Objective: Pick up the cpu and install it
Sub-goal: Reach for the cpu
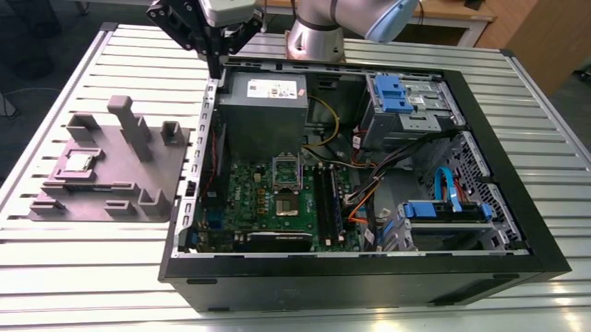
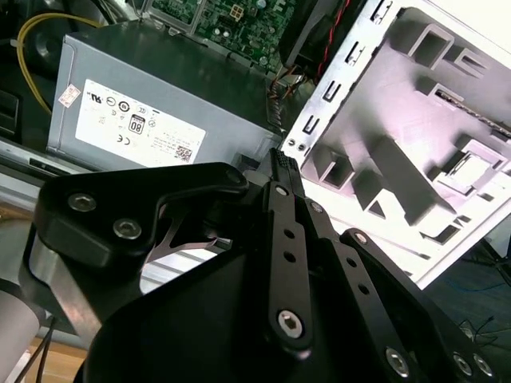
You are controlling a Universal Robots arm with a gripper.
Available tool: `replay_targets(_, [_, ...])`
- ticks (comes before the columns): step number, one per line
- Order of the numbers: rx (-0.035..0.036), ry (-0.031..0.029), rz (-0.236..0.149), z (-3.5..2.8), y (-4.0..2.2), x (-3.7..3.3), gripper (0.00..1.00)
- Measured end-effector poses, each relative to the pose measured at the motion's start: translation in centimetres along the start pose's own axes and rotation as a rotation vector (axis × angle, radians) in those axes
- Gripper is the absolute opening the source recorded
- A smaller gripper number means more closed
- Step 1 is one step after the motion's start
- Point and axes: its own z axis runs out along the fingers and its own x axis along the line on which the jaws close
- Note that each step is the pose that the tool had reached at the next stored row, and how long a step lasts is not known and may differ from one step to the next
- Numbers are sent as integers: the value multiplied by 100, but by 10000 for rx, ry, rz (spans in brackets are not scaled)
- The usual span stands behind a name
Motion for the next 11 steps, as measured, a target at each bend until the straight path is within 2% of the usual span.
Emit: replay_targets(11, [0, 8, 1, 4, -3, 37, 10])
